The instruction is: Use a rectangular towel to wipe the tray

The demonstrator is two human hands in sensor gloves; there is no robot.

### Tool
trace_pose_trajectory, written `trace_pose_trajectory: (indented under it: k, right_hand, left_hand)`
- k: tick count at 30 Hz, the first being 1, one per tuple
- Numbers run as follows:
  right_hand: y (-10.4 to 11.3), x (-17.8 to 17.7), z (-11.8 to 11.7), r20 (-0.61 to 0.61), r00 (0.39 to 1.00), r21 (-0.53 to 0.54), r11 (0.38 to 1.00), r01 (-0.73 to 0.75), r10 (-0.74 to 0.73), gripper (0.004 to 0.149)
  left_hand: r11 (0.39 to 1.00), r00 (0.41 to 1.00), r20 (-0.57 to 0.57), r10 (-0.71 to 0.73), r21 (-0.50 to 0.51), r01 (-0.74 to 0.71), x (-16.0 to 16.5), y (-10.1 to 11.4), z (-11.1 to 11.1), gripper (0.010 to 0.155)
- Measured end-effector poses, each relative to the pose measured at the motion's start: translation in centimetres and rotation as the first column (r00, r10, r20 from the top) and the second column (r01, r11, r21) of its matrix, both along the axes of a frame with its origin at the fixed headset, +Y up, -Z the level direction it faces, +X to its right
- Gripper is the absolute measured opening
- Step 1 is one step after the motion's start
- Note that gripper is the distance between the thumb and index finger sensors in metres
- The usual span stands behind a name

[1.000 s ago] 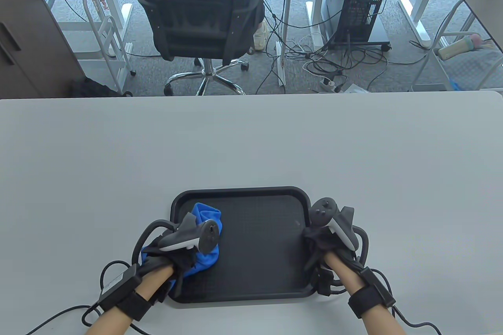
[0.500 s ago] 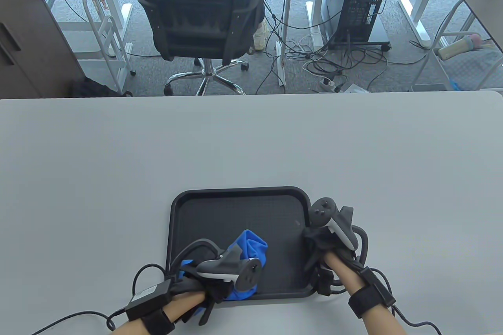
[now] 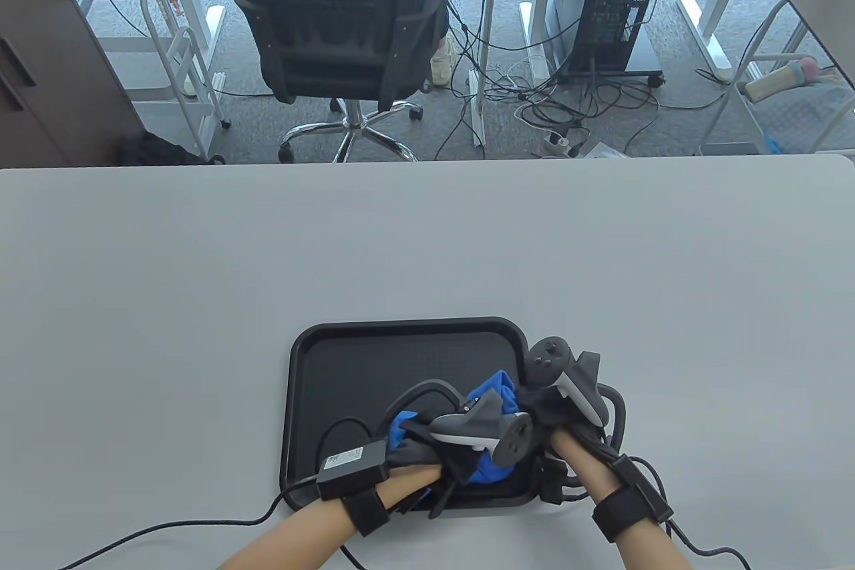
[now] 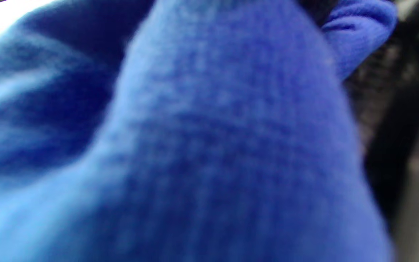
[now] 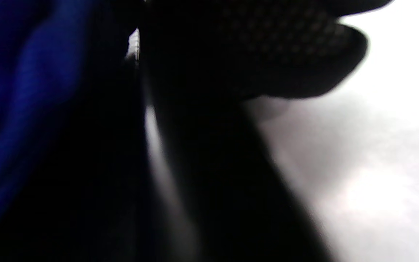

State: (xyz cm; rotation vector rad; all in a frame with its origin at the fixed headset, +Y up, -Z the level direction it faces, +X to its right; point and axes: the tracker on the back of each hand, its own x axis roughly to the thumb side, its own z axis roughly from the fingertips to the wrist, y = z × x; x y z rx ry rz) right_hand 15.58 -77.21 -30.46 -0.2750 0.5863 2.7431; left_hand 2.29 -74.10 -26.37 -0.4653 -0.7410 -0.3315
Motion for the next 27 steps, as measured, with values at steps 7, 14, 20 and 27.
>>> trace_pose_trajectory:
  k: [7,14,20,27]
  right_hand:
    - [0.0,0.1,0.0,0.002,1.0,-0.011,1.0,0.022,-0.022,0.044]
    - [0.0,0.1,0.0,0.001,1.0,-0.004,1.0,0.007,-0.007,0.045]
    - [-0.1,0.2,0.0,0.008,1.0,-0.008,1.0,0.011,-0.011,0.045]
    - [-0.1,0.1,0.0,0.01,1.0,-0.006,1.0,0.004,-0.004,0.045]
  left_hand:
    - [0.998,0.99,-0.126,0.064,0.006,-0.064,-0.7,-0.2,-3.4,0.056]
    - [0.995,0.94,-0.333,0.079,0.08,-0.055,-3.8,-0.5,-7.4,0.057]
    - [0.996,0.897,-0.439,0.057,0.08,-0.024,-8.4,-0.4,-8.7,0.056]
    - [0.997,0.851,-0.525,0.035,0.074,0.005,-14.3,-0.3,-7.9,0.056]
